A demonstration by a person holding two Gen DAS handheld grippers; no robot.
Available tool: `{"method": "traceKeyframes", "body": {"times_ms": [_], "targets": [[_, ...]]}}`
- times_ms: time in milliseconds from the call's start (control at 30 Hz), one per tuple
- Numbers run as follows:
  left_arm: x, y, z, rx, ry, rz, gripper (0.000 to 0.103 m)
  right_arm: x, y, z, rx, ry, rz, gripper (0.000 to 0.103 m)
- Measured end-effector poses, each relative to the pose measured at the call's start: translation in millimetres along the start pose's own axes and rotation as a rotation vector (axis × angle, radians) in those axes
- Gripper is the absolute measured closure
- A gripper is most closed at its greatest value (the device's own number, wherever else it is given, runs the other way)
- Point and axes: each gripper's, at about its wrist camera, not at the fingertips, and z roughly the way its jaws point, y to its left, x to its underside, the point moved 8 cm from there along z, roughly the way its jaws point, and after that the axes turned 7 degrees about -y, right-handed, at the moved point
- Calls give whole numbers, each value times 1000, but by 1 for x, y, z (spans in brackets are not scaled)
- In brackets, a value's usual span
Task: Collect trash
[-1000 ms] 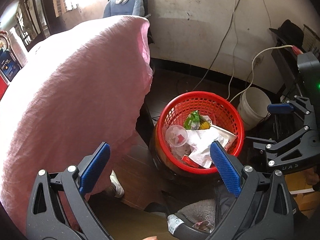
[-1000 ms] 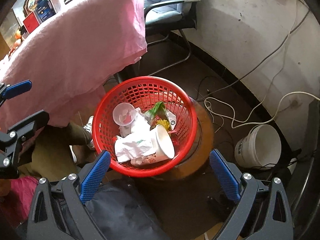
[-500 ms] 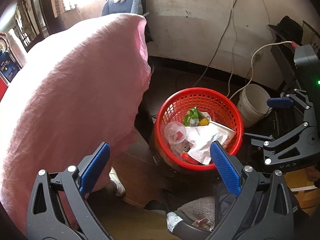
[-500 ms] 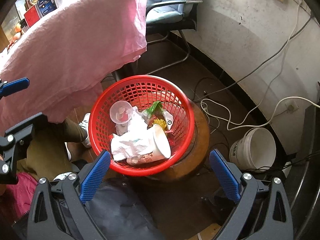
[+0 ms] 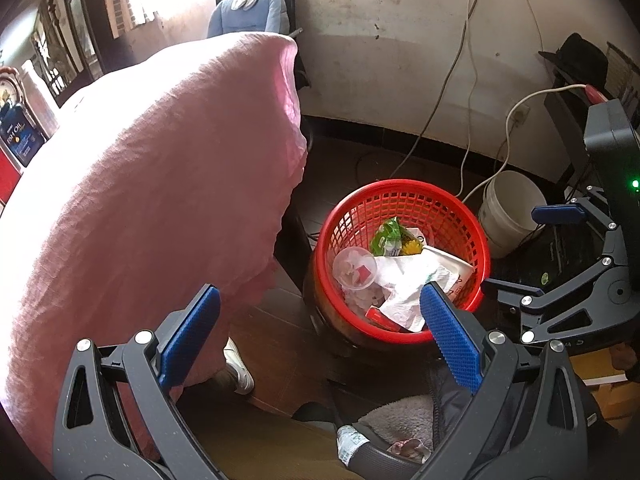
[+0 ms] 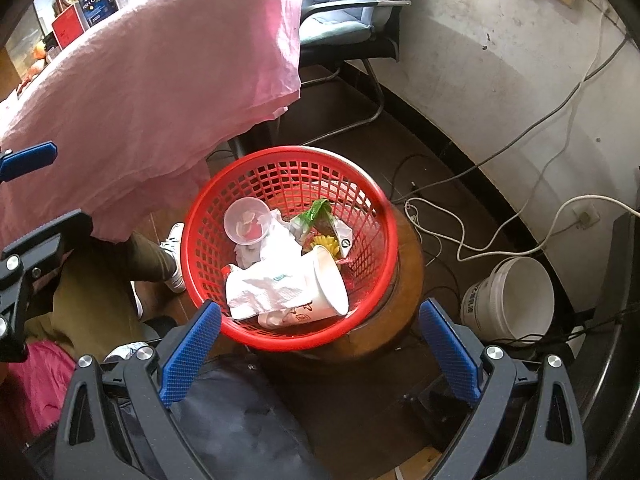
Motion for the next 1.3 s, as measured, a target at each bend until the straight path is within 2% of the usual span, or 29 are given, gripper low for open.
{"method": "traceKeyframes", "body": {"times_ms": [1300], "targets": [[1,-5,3,-1,19,6,7,-2,3,-2,-13,-21,2,6]]}}
